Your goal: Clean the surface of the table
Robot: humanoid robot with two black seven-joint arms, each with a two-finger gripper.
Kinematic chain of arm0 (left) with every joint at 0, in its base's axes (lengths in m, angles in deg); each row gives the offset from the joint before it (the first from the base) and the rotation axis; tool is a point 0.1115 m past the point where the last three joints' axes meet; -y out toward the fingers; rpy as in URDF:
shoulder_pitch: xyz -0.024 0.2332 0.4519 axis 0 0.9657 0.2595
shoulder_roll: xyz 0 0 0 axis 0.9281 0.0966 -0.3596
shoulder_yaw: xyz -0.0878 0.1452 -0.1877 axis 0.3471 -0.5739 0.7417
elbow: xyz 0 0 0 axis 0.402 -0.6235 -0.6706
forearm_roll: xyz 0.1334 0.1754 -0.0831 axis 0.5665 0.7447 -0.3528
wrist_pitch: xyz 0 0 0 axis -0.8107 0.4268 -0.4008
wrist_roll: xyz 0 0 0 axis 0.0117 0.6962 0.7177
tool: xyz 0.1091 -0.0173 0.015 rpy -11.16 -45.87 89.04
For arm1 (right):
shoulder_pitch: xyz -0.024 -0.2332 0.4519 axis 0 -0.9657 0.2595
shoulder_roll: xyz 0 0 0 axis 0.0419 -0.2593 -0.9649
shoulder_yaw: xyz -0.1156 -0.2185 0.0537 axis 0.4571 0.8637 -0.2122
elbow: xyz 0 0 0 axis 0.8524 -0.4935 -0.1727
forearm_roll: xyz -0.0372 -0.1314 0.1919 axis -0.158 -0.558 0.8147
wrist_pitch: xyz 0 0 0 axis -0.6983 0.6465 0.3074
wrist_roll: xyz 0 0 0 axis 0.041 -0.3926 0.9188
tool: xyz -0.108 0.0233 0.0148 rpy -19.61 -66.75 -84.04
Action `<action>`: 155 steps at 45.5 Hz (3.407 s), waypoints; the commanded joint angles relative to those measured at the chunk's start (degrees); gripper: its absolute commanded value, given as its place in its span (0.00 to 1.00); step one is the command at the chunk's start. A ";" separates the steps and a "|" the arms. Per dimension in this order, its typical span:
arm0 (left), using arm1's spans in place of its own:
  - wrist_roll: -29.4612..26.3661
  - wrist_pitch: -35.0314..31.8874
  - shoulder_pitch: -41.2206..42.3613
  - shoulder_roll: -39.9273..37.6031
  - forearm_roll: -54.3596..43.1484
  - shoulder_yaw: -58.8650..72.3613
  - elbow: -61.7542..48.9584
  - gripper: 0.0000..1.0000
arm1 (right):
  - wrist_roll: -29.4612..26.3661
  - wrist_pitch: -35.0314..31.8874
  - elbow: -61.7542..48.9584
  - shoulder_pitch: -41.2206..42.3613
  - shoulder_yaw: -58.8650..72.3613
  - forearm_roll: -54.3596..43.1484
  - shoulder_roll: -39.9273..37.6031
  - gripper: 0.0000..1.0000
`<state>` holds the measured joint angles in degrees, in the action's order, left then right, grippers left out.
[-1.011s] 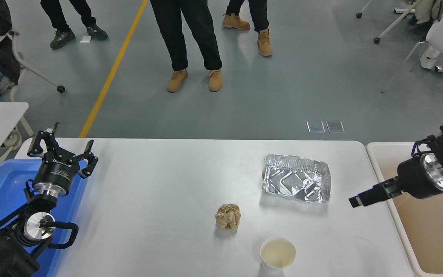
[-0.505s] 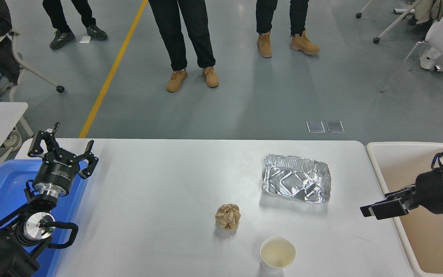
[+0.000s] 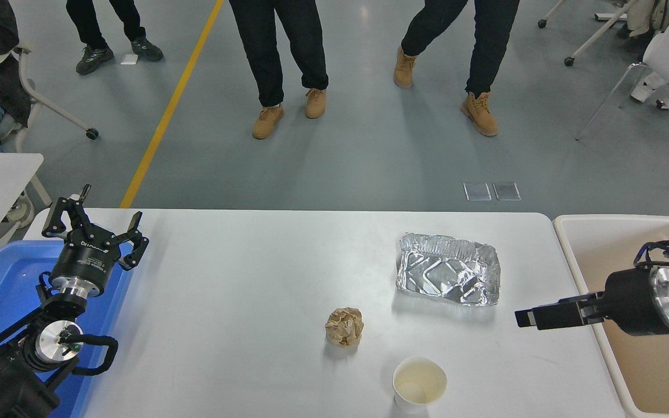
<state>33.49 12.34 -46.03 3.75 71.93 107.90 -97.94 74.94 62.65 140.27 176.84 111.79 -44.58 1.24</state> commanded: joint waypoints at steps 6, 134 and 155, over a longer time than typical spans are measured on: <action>0.00 0.01 0.00 0.00 0.00 -0.04 0.00 0.99 | -2.49 8.33 0.30 -8.46 0.14 11.71 3.61 0.98; 0.00 0.01 0.00 0.00 -0.09 0.05 0.00 0.99 | -1.79 22.05 -7.61 -0.20 21.59 32.98 47.91 0.98; 0.00 0.01 0.00 0.00 -0.09 0.05 0.00 0.99 | -1.44 23.72 -9.90 -3.37 21.59 32.10 48.00 0.90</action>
<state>33.49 12.35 -46.03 3.75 71.87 107.94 -97.94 73.25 85.57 131.42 174.97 133.38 -12.12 49.05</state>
